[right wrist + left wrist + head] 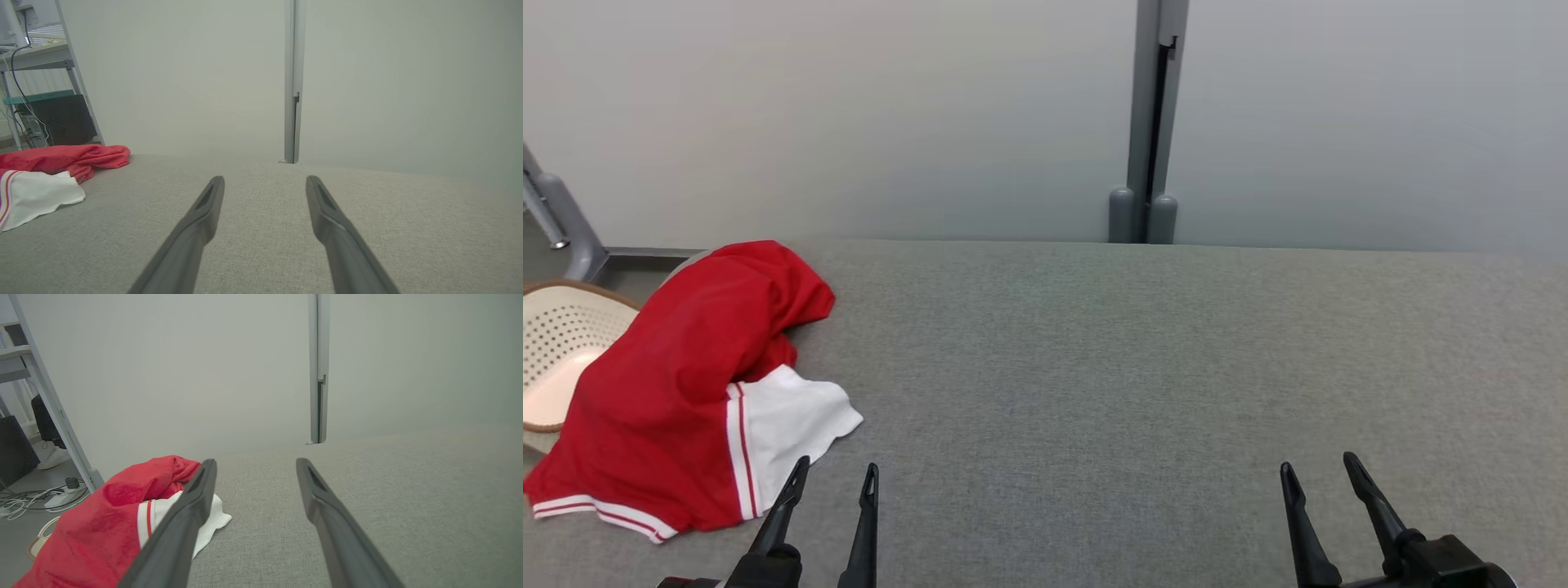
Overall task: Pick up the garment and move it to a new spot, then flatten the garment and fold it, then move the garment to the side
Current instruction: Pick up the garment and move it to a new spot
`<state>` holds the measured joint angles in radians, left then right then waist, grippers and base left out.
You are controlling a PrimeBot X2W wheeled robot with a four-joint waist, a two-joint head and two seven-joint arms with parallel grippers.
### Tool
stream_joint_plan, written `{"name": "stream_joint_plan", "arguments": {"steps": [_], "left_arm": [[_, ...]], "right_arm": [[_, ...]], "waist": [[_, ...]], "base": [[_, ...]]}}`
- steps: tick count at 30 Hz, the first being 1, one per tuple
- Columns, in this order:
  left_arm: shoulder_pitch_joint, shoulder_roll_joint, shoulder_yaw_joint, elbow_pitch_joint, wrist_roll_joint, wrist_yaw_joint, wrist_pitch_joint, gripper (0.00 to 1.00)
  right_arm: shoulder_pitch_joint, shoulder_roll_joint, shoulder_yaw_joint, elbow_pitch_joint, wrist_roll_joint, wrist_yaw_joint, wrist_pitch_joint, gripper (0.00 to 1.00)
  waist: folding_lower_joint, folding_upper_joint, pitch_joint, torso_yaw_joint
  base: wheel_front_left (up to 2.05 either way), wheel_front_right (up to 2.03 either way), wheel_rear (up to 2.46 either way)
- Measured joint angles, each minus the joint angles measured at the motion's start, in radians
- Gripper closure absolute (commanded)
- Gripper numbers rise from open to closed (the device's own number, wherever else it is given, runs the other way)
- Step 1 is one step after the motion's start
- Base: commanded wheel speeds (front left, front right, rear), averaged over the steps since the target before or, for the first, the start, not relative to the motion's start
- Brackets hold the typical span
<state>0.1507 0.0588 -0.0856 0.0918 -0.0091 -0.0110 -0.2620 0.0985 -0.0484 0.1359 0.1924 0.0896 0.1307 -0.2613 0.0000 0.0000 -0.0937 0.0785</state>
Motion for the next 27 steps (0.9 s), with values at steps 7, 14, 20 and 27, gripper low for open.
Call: {"name": "stream_joint_plan", "arguments": {"steps": [7,14,20,27], "left_arm": [[0.009,0.003,0.016,0.005,0.0,0.002,-0.001,0.0],[0.03,0.007,0.027,0.001,0.001,0.004,-0.001,0.0],[0.037,0.004,0.057,-0.034,-0.003,0.034,-0.001,0.0],[0.052,-0.004,0.092,-0.068,-0.019,0.075,-0.001,0.0]], "right_arm": [[0.024,0.0,0.016,0.001,0.007,0.0,0.0,0.0],[0.03,0.0,0.032,0.004,0.016,0.0,0.0,0.0],[-0.021,0.0,0.079,0.018,0.008,0.0,0.0,0.0],[-0.069,0.0,0.128,0.052,0.002,0.0,0.0,0.0]], "waist": [[0.0,0.0,-0.008,0.113],[0.0,0.0,-0.016,0.253],[0.0,0.0,0.005,0.35],[0.0,0.0,0.047,0.396]], "base": [[0.0,0.0,0.0],[0.0,0.0,0.0],[0.0,0.0,0.0],[0.0,0.0,0.0]]}}
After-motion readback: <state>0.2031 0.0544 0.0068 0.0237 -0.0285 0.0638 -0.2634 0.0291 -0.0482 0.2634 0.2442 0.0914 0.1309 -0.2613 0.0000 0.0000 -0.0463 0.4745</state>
